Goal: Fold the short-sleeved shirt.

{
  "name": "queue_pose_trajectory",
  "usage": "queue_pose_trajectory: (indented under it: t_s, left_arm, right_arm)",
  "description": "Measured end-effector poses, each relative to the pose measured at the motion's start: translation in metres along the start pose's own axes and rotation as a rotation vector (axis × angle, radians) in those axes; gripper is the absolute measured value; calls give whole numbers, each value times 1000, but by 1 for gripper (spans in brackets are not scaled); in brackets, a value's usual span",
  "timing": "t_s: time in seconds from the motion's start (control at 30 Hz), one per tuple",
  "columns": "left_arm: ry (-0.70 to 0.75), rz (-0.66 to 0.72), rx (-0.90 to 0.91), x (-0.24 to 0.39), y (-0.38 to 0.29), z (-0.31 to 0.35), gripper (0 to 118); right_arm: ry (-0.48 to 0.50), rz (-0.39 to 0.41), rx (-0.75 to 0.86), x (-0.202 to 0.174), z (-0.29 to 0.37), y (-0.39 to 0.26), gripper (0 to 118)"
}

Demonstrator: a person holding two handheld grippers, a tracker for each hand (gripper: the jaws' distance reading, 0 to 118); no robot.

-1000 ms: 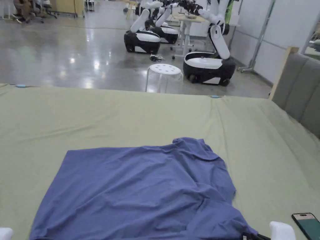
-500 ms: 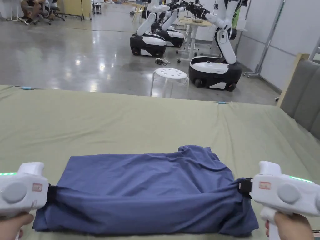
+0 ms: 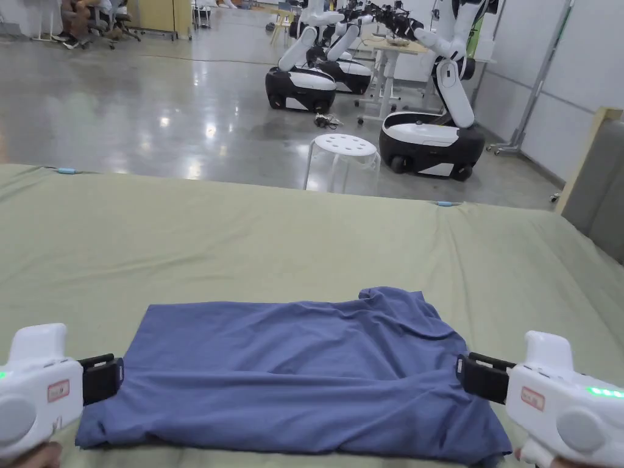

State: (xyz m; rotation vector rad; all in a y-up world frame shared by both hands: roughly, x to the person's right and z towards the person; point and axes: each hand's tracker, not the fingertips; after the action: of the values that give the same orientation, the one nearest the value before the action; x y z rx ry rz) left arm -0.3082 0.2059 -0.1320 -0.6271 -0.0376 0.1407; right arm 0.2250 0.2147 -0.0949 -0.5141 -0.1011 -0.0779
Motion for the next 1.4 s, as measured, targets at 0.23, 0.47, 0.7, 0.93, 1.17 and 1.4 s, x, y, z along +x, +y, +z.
queue_pose_trajectory:
  t_s: [0.23,0.47,0.7,0.93,1.17,1.4]
  left_arm:
    - [-62,-91,319,33,-86,95,66]
    - [46,-114,113,0,-107,79,6]
    - [-5,-7,-183,-40,-89,19,66]
    - [-11,12,-200,-35,-51,-48,66]
    - [-35,-71,-270,-17,-45,-87,14]
    - [-37,-103,-224,3,-39,-57,14]
  right_arm:
    - [105,45,216,-59,88,-72,78]
    - [108,4,235,-83,114,-100,3]
    - [110,-3,167,-76,108,-112,3]
    - [58,-23,104,-58,97,-113,3]
    - [-97,-52,-2,-8,62,-102,3]
    - [-91,-81,-200,29,-24,-81,109]
